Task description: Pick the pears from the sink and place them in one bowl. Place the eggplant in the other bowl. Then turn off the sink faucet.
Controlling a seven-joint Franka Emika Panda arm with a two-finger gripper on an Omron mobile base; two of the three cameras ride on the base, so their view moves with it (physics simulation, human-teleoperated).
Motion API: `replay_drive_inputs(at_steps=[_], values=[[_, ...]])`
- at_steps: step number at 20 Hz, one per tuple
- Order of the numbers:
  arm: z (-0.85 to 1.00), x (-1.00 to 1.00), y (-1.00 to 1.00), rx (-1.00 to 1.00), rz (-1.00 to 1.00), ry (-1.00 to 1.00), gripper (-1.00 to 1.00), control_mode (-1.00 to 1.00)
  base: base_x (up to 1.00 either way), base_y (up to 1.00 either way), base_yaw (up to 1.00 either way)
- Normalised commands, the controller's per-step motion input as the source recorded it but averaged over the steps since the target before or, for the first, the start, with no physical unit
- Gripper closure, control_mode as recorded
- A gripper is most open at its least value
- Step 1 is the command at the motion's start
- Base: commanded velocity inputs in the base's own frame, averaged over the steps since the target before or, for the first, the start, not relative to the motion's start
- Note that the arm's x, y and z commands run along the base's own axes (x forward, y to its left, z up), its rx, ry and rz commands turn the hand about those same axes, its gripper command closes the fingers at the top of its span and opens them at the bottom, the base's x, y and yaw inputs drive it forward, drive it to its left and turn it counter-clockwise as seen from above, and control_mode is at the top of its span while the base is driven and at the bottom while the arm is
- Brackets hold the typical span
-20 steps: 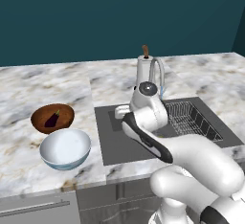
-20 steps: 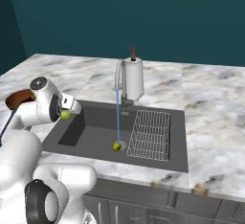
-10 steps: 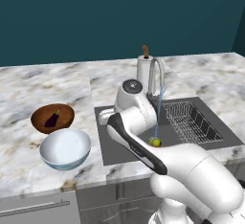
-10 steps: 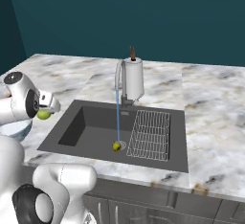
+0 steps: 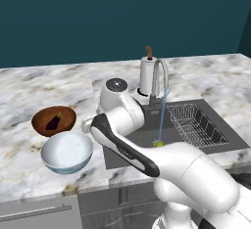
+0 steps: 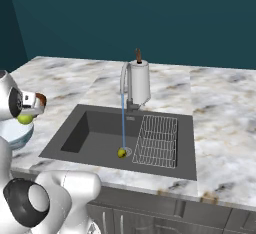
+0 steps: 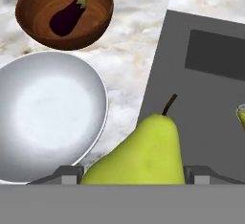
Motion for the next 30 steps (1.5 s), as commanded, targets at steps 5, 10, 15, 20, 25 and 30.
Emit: replay_drive_inputs(at_steps=[5,10,15,20,25,30], values=[[-0.13,0.00,0.56,-0.11,0.07,0.00,1.00,-1.00,0.00,0.00,0.00],[-0.32,0.06,0.45,-0.09,0.05,0.04,1.00,-1.00,0.00,0.00,0.00],[-0.43,0.16,0.33,-0.07,0.06,0.09,1.00,-1.00,0.00,0.00,0.00],[-0.52,0.29,0.18,-0.06,0.07,0.13,1.00,-1.00,0.00,0.00,0.00],[-0.46,0.26,0.16,-0.06,0.08,0.11,1.00,-1.00,0.00,0.00,0.00],[-0.19,0.16,0.46,-0.08,0.05,0.10,1.00,-1.00,0.00,0.00,0.00]])
